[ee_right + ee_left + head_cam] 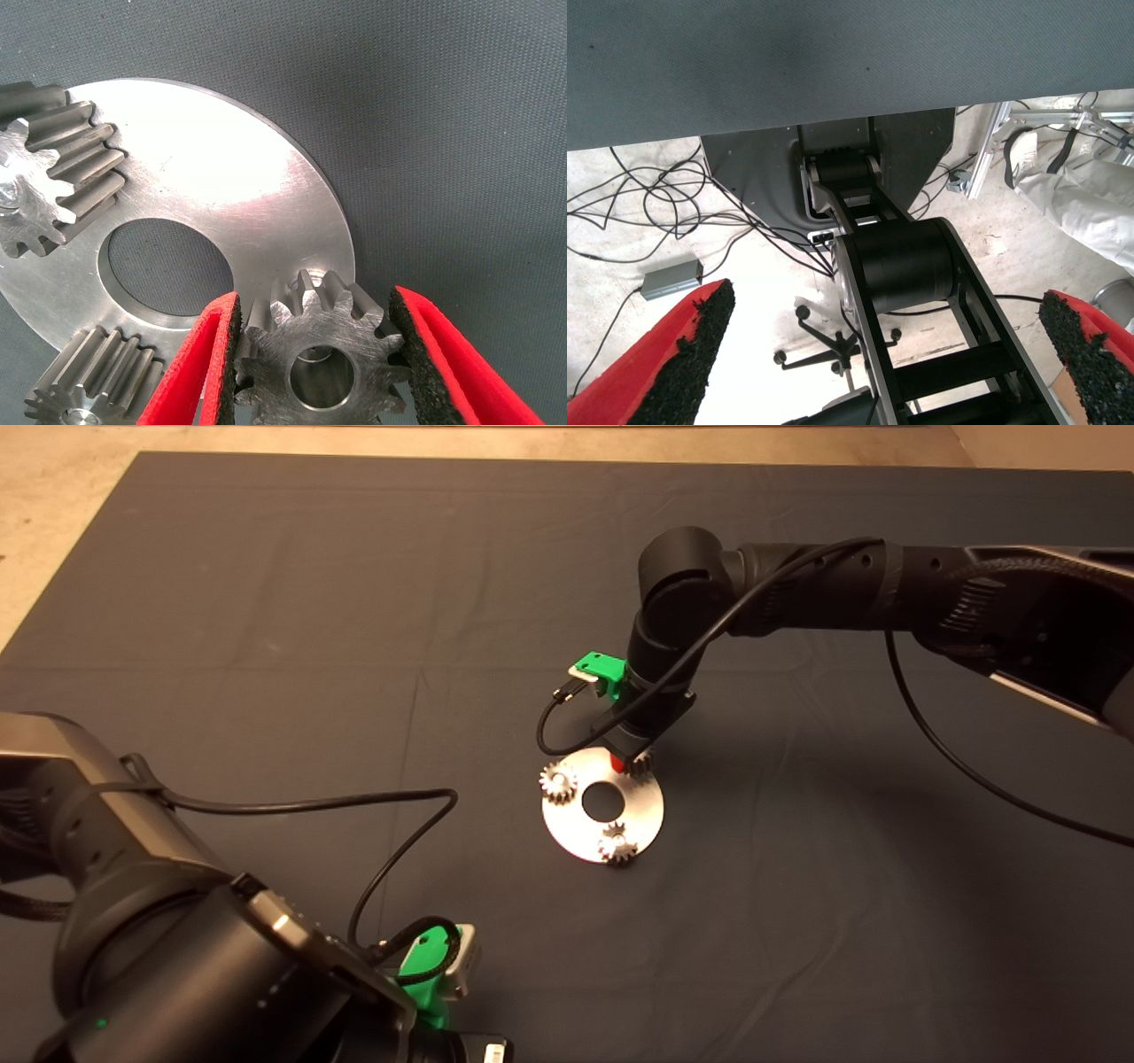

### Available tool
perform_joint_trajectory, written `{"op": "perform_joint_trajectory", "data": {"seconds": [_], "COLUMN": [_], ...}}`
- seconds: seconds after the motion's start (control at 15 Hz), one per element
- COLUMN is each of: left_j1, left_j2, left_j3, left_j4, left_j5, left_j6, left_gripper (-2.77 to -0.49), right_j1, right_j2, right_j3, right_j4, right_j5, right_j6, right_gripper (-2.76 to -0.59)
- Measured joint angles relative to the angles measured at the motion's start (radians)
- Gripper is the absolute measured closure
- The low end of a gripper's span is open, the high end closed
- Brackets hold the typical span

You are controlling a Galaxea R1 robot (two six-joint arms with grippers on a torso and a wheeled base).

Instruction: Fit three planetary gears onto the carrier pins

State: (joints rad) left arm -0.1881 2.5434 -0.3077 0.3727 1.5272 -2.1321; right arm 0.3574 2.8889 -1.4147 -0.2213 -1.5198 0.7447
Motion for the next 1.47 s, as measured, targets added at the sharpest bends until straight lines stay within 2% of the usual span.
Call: {"op": "perform_joint_trajectory", "data": {"seconds": [0.93, 1.47], "left_j1": [0.008, 0.014], "left_j2": [0.000, 0.000], "left_j3": [0.000, 0.000], "left_j4": [0.001, 0.002], "left_j5": [0.000, 0.000], "left_j6": [0.000, 0.000], "left_gripper": [-2.48, -2.48], "right_j1": [0.000, 0.000], "right_j2": [-0.006, -0.051], "right_j3": [0.015, 0.089], "right_j4": [0.000, 0.000], "right_j5": [-0.003, -0.002], "right_j6": [0.001, 0.004], "right_gripper": [-1.06, -1.06]}}
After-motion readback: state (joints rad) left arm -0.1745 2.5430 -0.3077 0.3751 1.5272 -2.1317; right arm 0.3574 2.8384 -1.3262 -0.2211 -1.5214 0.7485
